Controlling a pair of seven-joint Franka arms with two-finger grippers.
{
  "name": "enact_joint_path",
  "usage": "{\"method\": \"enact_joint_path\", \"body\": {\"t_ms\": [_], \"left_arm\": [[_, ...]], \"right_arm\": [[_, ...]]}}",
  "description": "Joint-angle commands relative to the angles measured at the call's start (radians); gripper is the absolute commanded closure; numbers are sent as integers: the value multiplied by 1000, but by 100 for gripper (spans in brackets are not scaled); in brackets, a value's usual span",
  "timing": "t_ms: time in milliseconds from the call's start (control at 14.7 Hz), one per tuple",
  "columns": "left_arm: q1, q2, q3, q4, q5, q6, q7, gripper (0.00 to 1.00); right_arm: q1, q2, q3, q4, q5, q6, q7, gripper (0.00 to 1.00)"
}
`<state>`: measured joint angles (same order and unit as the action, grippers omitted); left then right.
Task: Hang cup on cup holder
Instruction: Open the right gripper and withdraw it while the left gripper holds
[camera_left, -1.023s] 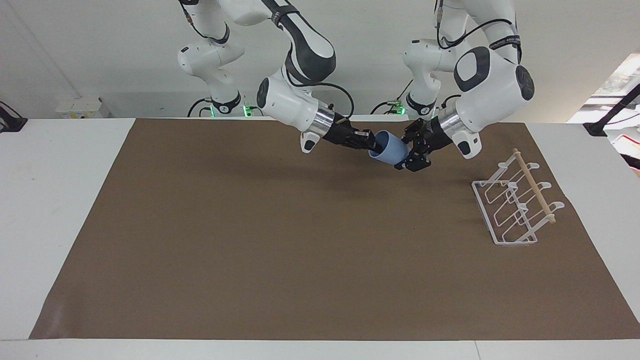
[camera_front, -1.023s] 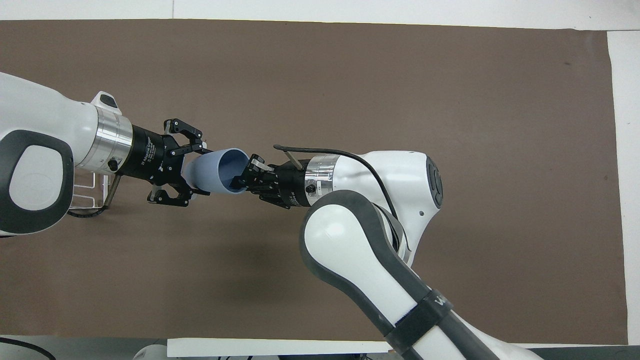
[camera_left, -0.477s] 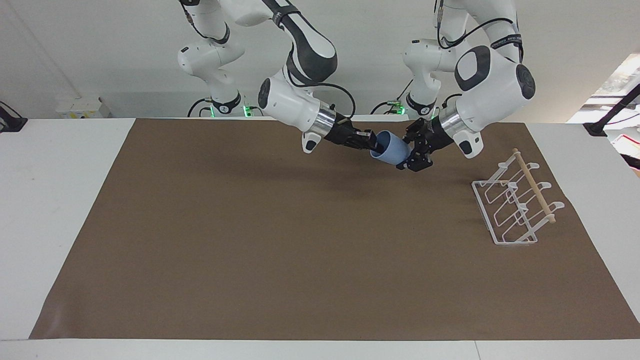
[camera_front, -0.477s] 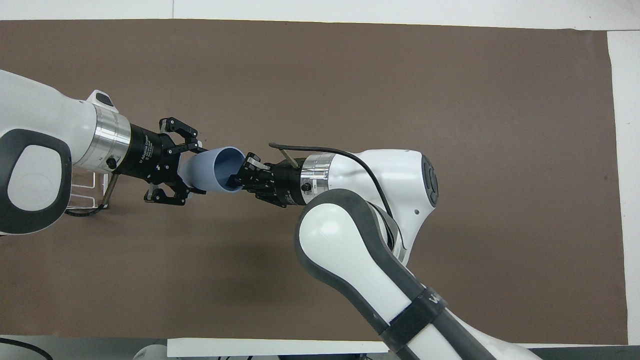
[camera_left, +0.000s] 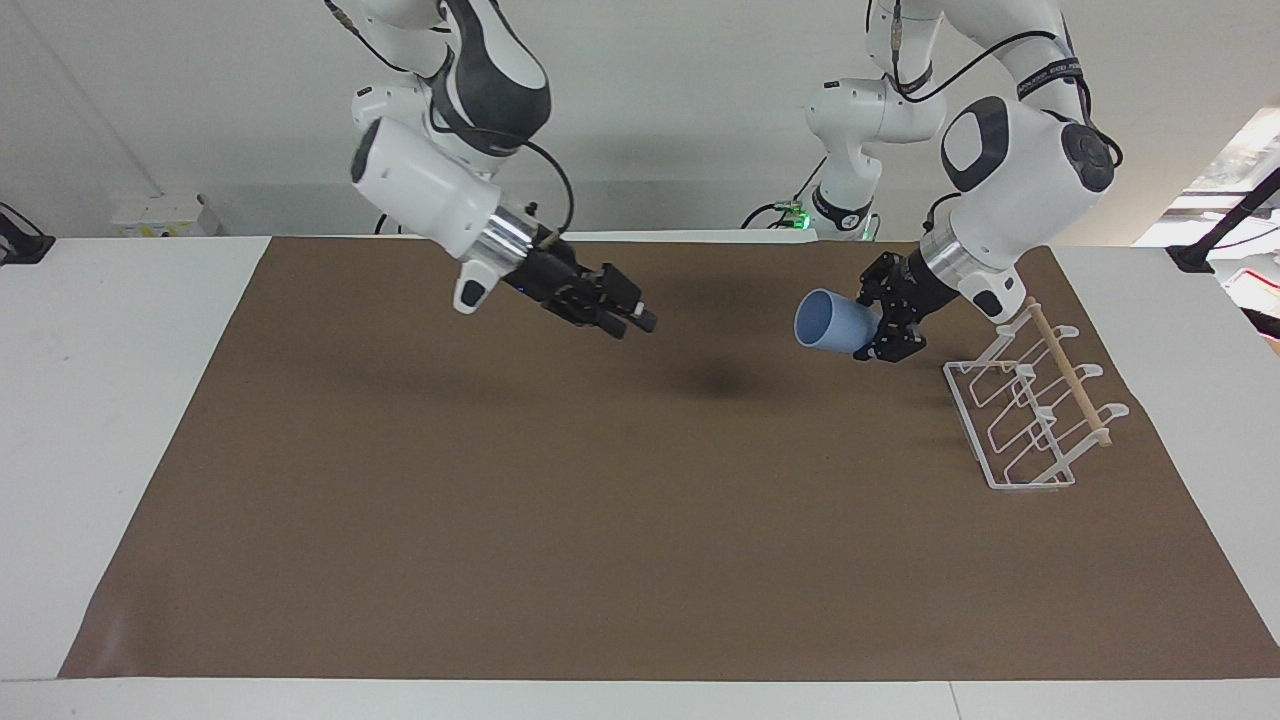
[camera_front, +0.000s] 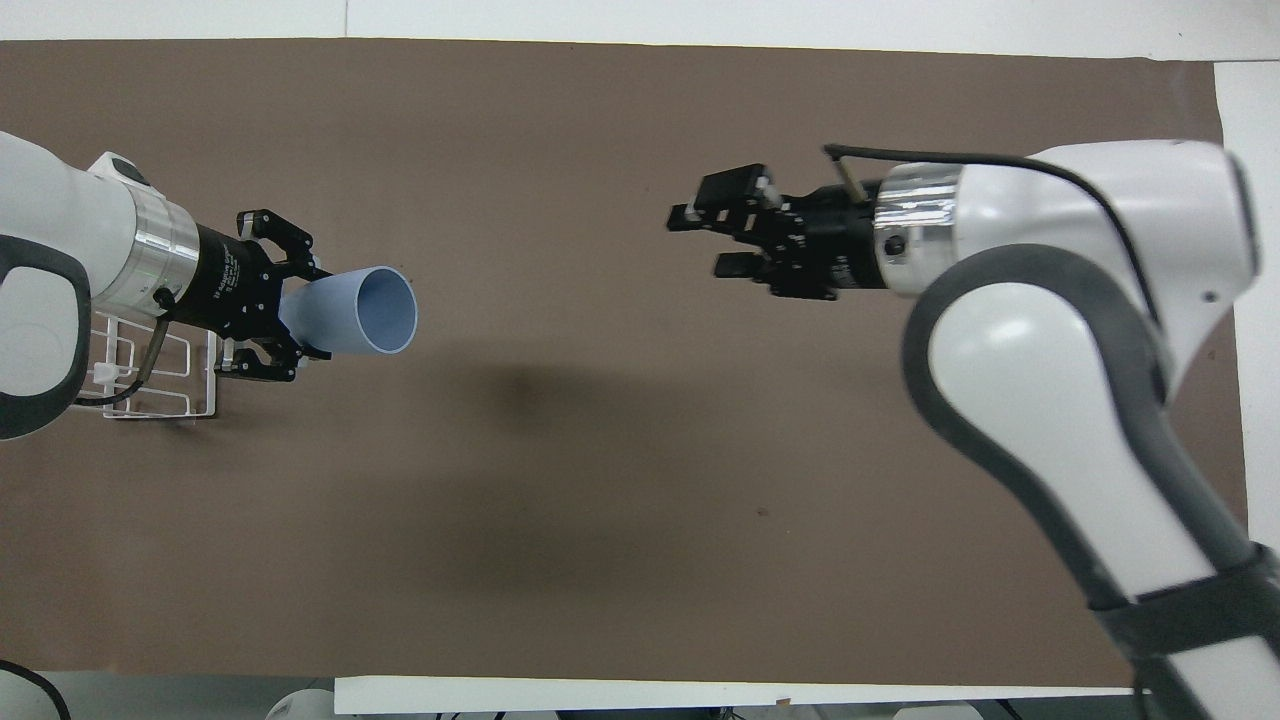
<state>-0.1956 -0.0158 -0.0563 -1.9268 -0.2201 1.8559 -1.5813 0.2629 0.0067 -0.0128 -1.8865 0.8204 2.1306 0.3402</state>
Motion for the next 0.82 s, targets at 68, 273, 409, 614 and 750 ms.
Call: {"method": "enact_joint_path", "body": {"t_ms": [68, 273, 409, 614, 750], "left_arm": [[-123, 11, -7, 29, 453, -67, -71, 100], [-181, 10, -10, 28, 782, -170, -109, 100], [-192, 14, -10, 22, 984, -179, -216, 100], [-225, 8, -10, -12, 1299, -230, -244, 100], [-213, 22, -8, -20, 1459, -267, -244, 100]], "right_arm": [[-137, -68, 14, 10, -336, -211, -67, 0], [-186, -76, 10, 145, -666, -435, -136, 0], [-227, -76, 8, 232, -771, -571, -138, 0], [-263, -76, 10, 314, -911, -684, -271, 0], [-278, -73, 1, 326, -934, -753, -302, 0]]}}
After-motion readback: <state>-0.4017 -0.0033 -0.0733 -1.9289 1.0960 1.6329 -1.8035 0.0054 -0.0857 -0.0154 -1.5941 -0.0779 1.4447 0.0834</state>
